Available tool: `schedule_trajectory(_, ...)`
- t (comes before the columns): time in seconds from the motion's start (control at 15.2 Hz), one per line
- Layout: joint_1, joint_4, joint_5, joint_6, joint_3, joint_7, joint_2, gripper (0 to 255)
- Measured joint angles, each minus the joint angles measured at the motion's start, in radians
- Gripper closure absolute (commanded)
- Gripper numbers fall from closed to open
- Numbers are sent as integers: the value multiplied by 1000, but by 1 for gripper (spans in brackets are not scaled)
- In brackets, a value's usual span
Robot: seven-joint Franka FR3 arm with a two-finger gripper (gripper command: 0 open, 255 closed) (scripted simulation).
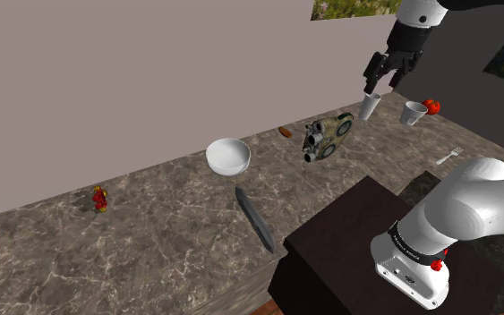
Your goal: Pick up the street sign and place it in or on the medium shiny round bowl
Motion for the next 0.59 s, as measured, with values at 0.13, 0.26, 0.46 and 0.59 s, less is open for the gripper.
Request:
schedule_trajectory(0.13,3,-13,5,11,7,8,-1,0)
schedule_trajectory(0.26,13,-50,20,49,27,30,3,0)
schedule_trajectory(0.46,36,-123,53,110,70,76,-5,0)
schedule_trajectory(0.59,48,-169,70,174,92,99,17,0)
